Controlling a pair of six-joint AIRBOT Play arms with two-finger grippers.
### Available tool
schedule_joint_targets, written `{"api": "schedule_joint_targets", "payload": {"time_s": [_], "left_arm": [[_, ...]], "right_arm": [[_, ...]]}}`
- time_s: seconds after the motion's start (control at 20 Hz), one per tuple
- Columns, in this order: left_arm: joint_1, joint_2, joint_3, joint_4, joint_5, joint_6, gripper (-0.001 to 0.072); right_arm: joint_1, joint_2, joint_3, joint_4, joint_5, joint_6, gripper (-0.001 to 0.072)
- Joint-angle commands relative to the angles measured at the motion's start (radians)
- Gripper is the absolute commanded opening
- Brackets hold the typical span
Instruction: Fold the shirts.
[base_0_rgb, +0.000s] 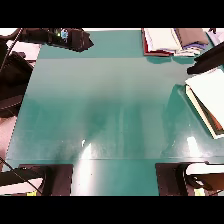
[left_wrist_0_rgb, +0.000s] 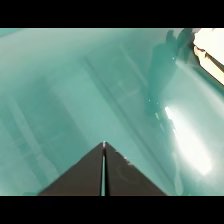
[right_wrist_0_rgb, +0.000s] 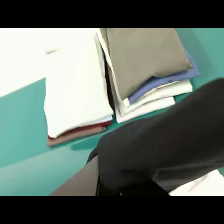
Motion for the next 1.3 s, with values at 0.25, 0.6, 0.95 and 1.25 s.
{"api": "schedule_joint_targets", "payload": {"time_s": [0.25, 0.6, 0.95, 1.25], "left_arm": [[0.000, 0.001, 0.001, 0.000, -0.009, 0.003, 0.0026], [0.000, 0.001, 0.001, 0.000, -0.014, 0.011, 0.0026], [0.000, 0.001, 0.001, 0.000, -0.015, 0.010, 0.0026], [0.000, 0.001, 0.001, 0.000, -0.002, 0.008, 0.0026]], "right_arm": [[-0.168, 0.213, -0.307, -0.204, 0.135, -0.109, 0.0019], [-0.333, 0.382, -0.697, -0.321, 0.137, -0.109, 0.0273], [-0.410, 0.399, -0.685, -0.169, 0.155, -0.109, 0.0517], [-0.041, 0.399, -0.566, 0.086, 0.175, -0.108, 0.0515]]}}
